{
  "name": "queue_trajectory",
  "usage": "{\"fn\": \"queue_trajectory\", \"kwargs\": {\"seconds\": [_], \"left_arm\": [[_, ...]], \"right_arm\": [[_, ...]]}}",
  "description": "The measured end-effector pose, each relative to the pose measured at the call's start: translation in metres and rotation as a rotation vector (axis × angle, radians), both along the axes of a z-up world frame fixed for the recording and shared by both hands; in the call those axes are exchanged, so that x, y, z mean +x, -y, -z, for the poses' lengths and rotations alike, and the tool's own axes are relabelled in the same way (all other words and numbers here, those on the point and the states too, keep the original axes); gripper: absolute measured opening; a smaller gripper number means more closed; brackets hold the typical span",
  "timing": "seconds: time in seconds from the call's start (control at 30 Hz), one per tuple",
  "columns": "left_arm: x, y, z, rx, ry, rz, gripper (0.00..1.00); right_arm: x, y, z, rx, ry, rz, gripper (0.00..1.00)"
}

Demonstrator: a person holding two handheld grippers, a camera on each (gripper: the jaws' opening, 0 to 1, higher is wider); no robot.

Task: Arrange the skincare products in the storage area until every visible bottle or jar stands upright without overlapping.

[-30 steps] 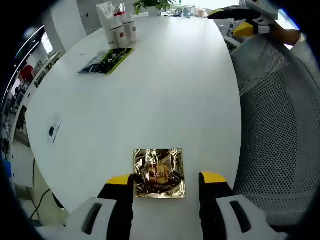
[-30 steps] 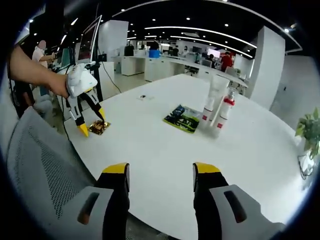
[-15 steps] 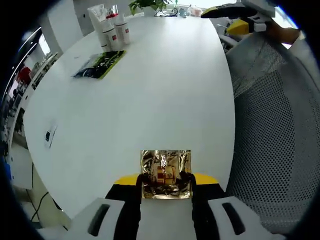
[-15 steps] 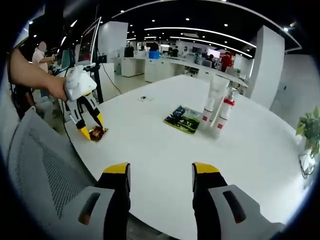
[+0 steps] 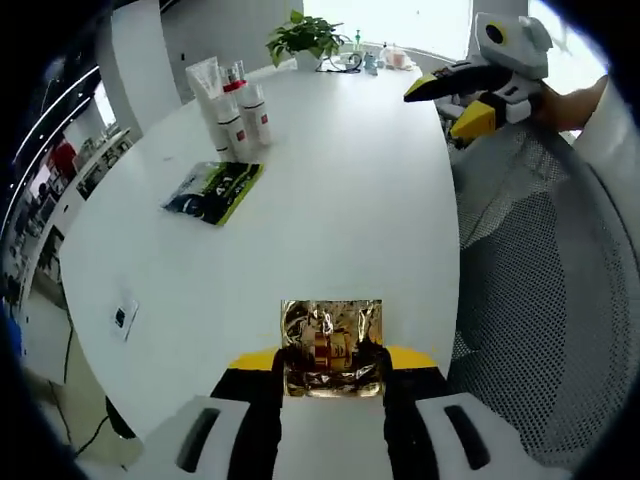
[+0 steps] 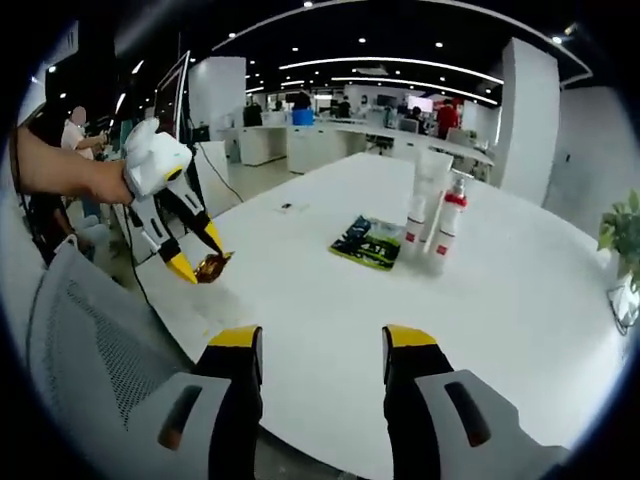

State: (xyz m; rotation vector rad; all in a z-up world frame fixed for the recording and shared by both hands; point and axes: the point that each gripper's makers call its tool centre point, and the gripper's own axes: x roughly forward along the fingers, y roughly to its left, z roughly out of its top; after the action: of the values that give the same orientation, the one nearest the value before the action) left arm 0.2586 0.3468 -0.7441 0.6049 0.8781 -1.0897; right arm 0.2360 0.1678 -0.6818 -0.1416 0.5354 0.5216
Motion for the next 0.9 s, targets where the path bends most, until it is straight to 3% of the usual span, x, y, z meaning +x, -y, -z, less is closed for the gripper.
{"fn": "queue_trajectory", "kwargs": {"seconds": [0.2, 0.47, 0.63, 0.9], "left_arm": [[-0.016, 0.03, -0.009, -0.028, 0.034, 0.059, 0.4], [-0.027, 0.064, -0.021, -0.095, 0.097, 0.103, 0.4], [-0.034, 0.089, -0.034, -0.121, 0.161, 0.185, 0.4], [-0.047, 0.12, -0.047, -0.147, 0.243, 0.298, 0.4]], "right_arm": [[-0.002, -0.007, -0.002, 0.052, -0.013, -0.01, 0.44], [-0.015, -0.026, -0.008, 0.212, -0.096, -0.052, 0.31], [-0.019, -0.031, -0.008, 0.284, -0.156, -0.05, 0.22], [-0.022, -0.035, -0.006, 0.303, -0.188, -0.059, 0.17]]}}
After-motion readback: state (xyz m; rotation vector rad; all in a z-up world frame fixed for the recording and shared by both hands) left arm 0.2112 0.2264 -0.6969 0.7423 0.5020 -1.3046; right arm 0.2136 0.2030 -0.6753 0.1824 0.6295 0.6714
